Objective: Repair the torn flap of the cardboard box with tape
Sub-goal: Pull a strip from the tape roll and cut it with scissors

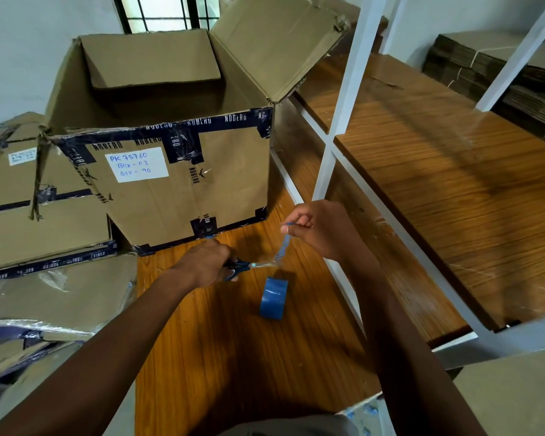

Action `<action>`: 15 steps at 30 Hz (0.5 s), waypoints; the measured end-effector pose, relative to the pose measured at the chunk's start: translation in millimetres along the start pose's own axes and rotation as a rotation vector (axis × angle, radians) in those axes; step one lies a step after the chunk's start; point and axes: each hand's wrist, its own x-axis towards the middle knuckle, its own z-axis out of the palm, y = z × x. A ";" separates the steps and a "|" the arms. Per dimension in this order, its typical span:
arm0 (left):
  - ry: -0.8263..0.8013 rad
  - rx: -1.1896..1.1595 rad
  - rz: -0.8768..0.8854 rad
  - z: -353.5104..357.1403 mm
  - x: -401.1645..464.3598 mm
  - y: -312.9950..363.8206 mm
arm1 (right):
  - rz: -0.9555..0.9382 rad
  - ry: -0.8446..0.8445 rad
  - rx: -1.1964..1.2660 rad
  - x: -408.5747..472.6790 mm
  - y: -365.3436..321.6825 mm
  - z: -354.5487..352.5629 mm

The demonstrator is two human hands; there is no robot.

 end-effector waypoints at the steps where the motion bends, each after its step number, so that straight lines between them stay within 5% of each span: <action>1: 0.026 -0.011 -0.009 0.4 -1.1 -2.7 | 0.025 -0.004 0.006 -0.4 3.1 1.9; 6: 0.170 -0.067 -0.201 11.8 -3.6 -17.6 | 0.164 -0.023 0.070 -6.5 9.0 6.6; 11: -0.071 -0.014 -0.439 48.4 -19.0 -21.8 | 0.310 -0.082 0.220 -18.2 4.8 14.4; 15: -0.262 0.062 -0.448 66.1 -27.0 -19.3 | 0.420 -0.201 0.270 -30.8 0.9 37.6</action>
